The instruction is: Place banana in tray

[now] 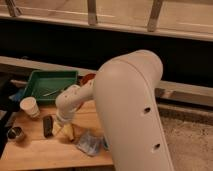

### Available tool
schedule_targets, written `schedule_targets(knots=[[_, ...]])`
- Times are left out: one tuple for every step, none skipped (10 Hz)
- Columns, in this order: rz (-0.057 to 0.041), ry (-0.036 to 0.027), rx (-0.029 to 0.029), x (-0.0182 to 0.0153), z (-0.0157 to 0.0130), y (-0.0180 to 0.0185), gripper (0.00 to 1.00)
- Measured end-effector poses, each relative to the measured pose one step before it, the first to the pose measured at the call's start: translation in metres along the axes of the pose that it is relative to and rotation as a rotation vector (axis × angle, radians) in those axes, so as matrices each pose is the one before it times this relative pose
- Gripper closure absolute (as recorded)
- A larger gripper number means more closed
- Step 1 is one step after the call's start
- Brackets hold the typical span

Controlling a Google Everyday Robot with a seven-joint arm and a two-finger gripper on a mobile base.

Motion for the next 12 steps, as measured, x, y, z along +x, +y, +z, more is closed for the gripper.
schedule_targets(knots=[[-0.00546, 0.01574, 0.02304, -0.00047, 0.00894, -0.00118, 0.31], [-0.00772, 0.00904, 0.01587, -0.0027, 0.00516, 0.00113, 0.31], [0.0018, 0.00581, 0.01539, -0.00137, 0.00146, -0.0035, 0.31], [0.00208, 0.00829, 0.01806, -0.00041, 0.00201, -0.00581, 0.37], [-0.00419, 0.00196, 0.00714, -0.00097, 0.00077, -0.00164, 0.46], [-0.00481, 0.00157, 0.00679, -0.00039, 0.00043, -0.00008, 0.54], [-0.00416, 0.0013, 0.00502, -0.00121, 0.00053, 0.00094, 0.65], [0.00017, 0.00456, -0.00106, 0.00054, 0.0021, -0.00011, 0.77], [0.00239, -0.00072, -0.00721, -0.00002, 0.0002, -0.00045, 0.87], [0.0002, -0.00496, -0.00876, 0.00015, -0.00203, -0.00103, 0.95], [0.0002, -0.01445, -0.01654, -0.00146, -0.00617, 0.00066, 0.99], [0.00153, -0.0187, -0.01601, -0.00161, -0.00864, -0.00042, 1.0]])
